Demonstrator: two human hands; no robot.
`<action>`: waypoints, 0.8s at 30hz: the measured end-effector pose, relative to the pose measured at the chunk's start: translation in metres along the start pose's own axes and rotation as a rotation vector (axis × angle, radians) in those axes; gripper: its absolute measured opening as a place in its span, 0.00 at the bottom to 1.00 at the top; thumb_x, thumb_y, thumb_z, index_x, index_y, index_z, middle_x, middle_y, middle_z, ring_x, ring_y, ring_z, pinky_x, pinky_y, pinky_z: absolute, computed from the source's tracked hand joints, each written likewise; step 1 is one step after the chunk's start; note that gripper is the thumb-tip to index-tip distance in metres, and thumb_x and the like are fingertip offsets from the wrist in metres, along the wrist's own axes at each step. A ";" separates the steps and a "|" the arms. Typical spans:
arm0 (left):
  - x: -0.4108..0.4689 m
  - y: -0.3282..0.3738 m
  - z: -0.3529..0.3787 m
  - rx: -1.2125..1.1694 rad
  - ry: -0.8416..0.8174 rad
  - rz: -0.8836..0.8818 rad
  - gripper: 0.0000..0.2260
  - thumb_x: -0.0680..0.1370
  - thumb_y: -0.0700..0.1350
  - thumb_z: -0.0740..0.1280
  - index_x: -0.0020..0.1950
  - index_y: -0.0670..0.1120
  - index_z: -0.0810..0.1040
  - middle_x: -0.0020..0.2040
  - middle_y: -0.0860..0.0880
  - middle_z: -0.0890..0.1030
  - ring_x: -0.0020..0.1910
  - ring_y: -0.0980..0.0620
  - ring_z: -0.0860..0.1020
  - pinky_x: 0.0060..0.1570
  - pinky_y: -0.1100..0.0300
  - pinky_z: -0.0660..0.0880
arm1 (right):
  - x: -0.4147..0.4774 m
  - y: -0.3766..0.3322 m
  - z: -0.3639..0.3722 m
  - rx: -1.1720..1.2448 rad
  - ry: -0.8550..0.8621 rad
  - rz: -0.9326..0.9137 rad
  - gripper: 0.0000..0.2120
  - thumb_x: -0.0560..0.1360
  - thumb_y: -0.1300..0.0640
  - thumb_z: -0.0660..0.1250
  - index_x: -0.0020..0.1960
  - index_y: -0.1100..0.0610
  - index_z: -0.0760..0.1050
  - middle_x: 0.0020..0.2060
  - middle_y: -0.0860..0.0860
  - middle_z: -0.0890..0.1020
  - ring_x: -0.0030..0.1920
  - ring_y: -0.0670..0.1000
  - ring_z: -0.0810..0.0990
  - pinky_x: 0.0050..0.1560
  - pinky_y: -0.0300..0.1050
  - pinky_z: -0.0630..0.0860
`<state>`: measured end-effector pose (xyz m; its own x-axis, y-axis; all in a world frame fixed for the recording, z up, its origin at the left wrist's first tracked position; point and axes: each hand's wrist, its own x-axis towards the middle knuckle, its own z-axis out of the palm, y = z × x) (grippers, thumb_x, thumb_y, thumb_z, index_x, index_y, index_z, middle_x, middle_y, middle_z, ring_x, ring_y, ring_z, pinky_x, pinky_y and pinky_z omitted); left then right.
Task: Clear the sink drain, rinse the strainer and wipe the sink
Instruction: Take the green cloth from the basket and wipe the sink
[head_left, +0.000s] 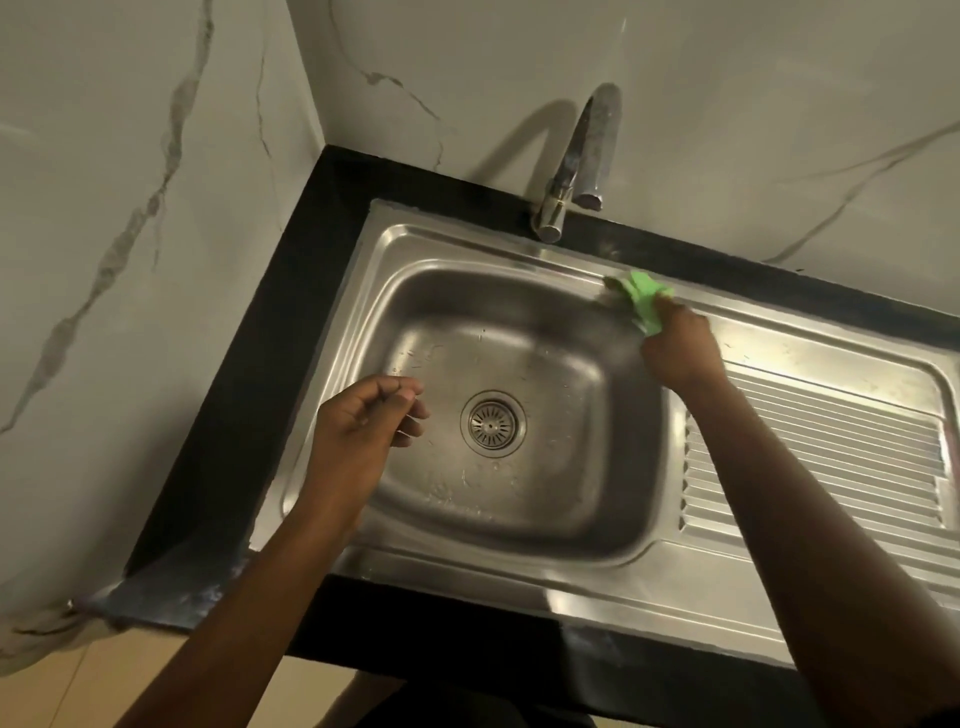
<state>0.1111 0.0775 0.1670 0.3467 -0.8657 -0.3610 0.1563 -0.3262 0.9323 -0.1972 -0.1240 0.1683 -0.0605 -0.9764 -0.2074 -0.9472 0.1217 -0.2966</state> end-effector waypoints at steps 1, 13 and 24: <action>0.001 -0.001 0.000 -0.002 -0.003 0.000 0.10 0.83 0.40 0.69 0.50 0.53 0.88 0.44 0.44 0.88 0.41 0.51 0.85 0.43 0.61 0.83 | -0.004 0.007 -0.006 0.076 0.100 0.054 0.32 0.74 0.72 0.63 0.78 0.60 0.70 0.68 0.64 0.79 0.66 0.66 0.79 0.63 0.50 0.75; 0.017 -0.007 -0.017 0.004 0.033 -0.055 0.10 0.83 0.40 0.68 0.51 0.52 0.88 0.45 0.44 0.88 0.42 0.50 0.85 0.49 0.53 0.82 | 0.021 -0.010 0.057 0.061 0.128 0.283 0.30 0.79 0.64 0.61 0.81 0.62 0.61 0.83 0.64 0.55 0.82 0.64 0.56 0.81 0.61 0.56; 0.019 -0.003 -0.024 0.010 0.062 -0.090 0.07 0.80 0.48 0.70 0.49 0.57 0.88 0.44 0.48 0.89 0.42 0.52 0.87 0.46 0.56 0.81 | -0.007 -0.213 0.146 0.120 -0.043 -0.340 0.30 0.81 0.68 0.61 0.82 0.59 0.61 0.84 0.58 0.56 0.84 0.59 0.50 0.77 0.57 0.69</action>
<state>0.1396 0.0712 0.1570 0.3880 -0.8076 -0.4441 0.1801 -0.4062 0.8959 0.0513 -0.1167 0.0972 0.2677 -0.9565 -0.1162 -0.8670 -0.1865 -0.4622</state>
